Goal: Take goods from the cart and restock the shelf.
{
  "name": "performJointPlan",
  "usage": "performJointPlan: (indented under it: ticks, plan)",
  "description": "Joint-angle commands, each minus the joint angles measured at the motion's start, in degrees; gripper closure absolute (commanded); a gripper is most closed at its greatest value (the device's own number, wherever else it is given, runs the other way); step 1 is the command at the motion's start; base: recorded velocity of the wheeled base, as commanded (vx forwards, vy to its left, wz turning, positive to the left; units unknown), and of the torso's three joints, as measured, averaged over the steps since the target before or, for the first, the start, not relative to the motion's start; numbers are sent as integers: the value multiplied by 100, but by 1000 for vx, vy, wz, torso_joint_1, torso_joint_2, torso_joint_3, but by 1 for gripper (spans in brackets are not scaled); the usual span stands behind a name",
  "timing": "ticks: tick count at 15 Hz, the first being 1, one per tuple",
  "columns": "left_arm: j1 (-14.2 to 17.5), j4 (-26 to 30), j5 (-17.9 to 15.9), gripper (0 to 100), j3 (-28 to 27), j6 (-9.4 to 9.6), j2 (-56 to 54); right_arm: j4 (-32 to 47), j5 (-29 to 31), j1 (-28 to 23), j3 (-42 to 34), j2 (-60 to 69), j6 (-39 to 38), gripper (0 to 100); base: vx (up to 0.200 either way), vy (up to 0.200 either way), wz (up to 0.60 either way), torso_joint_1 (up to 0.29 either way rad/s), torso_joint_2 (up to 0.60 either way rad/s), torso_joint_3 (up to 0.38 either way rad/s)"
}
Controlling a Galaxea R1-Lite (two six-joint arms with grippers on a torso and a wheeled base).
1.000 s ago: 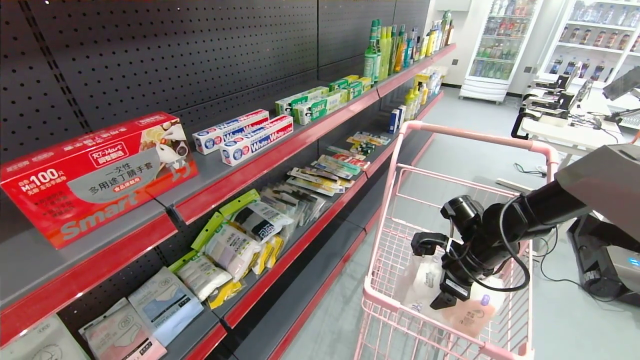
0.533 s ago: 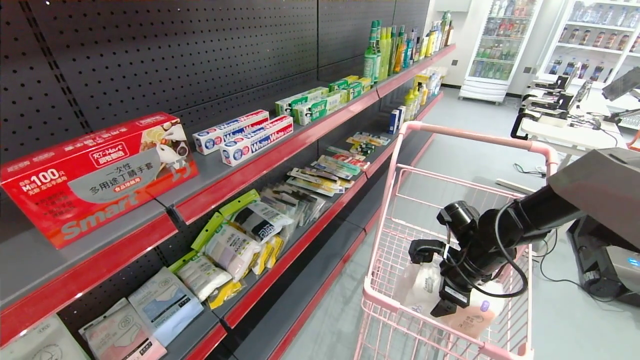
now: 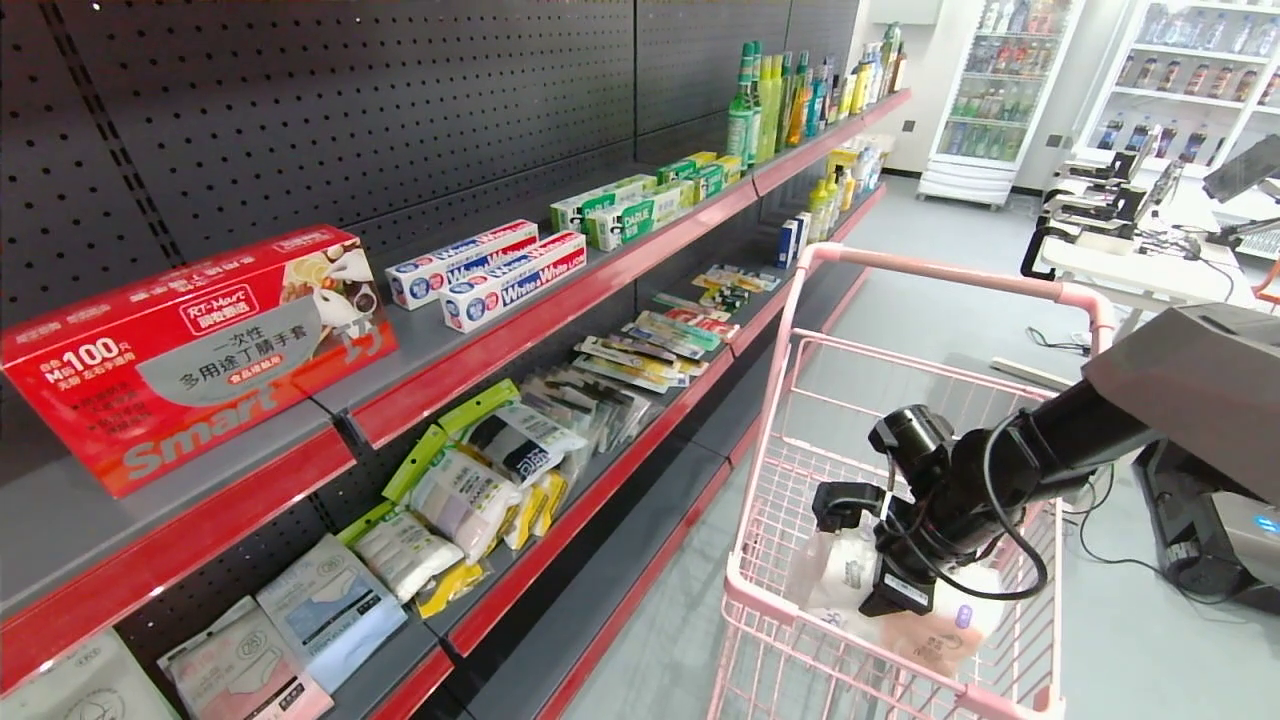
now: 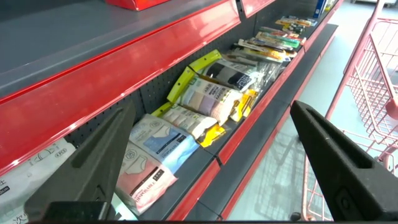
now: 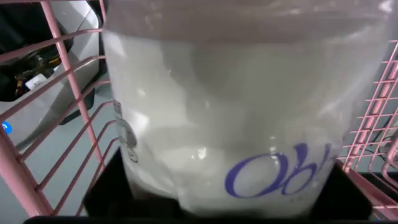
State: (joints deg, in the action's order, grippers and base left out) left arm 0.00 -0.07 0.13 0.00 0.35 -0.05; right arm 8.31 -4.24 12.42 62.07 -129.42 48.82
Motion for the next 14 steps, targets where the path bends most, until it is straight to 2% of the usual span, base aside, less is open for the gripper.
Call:
performJointPlan:
  ticks: [1, 4, 6, 8, 9, 12, 14]
  plan:
    - [0, -1, 4, 0, 0, 0, 5, -14, -24, -21, -90, -40, -31, 100, 0, 0, 0, 0, 0, 0]
    - [0, -1, 4, 0, 0, 0, 5, -5, 20, -135, -108, 233, -207, 100, 0, 0, 0, 0, 0, 0]
    - [0, -1, 4, 0, 0, 0, 5, -5, 433, -372, 15, 795, -646, 100, 0, 0, 0, 0, 0, 0]
    - [0, -1, -5, 0, 0, 0, 5, -5, 468, -425, 24, 901, -690, 100, 0, 0, 0, 0, 0, 0]
    - [0, -1, 4, 0, 0, 0, 5, -23, 626, -838, -64, 1718, -743, 100, 0, 0, 0, 0, 0, 0]
    - [0, -1, 4, 0, 0, 0, 5, -119, 811, -1119, -328, 2588, -954, 100, 0, 0, 0, 0, 0, 0]
    - [0, -1, 4, 0, 0, 0, 5, -823, 811, -1049, -600, 3414, -2228, 100, 0, 0, 0, 0, 0, 0]
